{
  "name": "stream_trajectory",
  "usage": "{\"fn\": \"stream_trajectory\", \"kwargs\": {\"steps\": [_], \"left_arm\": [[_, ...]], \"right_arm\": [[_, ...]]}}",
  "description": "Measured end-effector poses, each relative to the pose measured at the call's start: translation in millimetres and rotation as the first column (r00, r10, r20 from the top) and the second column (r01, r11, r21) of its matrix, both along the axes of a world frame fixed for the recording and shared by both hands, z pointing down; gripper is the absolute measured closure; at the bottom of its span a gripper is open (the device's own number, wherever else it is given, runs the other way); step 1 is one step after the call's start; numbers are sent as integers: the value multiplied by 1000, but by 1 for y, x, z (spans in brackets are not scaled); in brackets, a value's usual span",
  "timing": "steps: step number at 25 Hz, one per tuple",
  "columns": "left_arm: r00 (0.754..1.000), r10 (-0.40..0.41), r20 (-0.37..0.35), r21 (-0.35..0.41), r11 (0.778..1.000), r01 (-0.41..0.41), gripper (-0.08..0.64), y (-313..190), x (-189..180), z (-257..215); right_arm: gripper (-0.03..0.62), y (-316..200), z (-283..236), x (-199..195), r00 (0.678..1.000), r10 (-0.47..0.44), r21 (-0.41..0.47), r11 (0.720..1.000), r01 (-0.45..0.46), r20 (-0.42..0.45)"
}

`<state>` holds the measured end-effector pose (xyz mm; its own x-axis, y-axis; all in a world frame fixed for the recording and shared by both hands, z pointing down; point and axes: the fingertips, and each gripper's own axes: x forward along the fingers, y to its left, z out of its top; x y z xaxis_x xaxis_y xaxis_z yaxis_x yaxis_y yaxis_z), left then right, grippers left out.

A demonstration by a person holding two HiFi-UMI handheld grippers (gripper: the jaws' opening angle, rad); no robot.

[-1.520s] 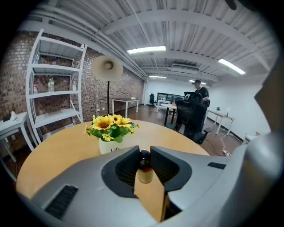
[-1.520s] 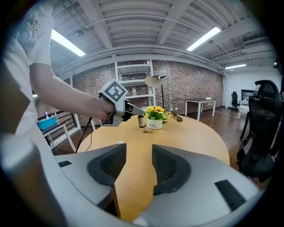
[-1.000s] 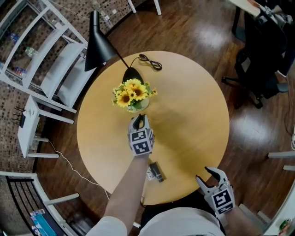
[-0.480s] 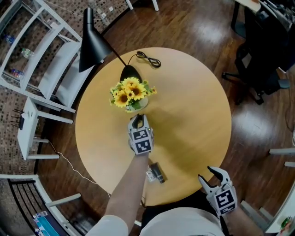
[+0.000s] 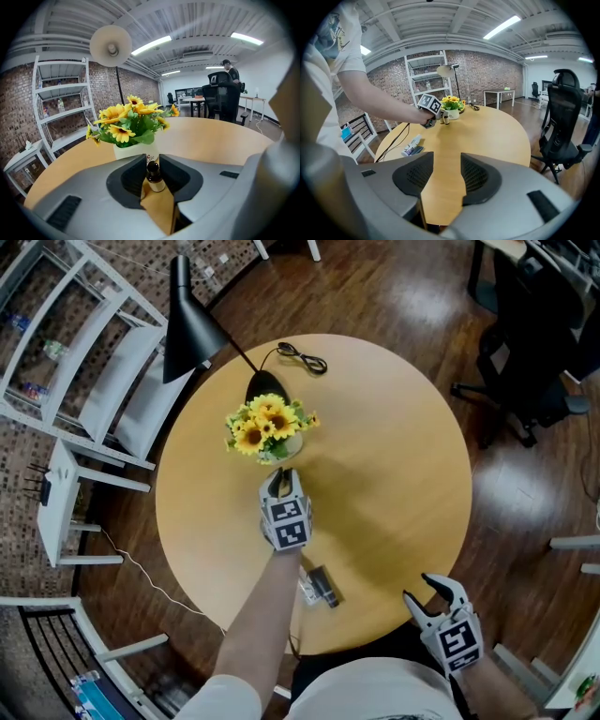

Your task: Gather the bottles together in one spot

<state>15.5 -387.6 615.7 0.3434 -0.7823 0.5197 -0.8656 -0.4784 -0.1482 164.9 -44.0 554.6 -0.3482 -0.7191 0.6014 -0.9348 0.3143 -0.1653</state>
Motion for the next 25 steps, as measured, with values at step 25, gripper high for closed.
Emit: {"fn": "stream_trajectory", "kwargs": {"steps": [25], "left_arm": [[921,93,-377,24,996,-91,457,339,-209,-191]], "right_arm": [[333,58,-101,-134,995,-98,192,976,99,-15]]}}
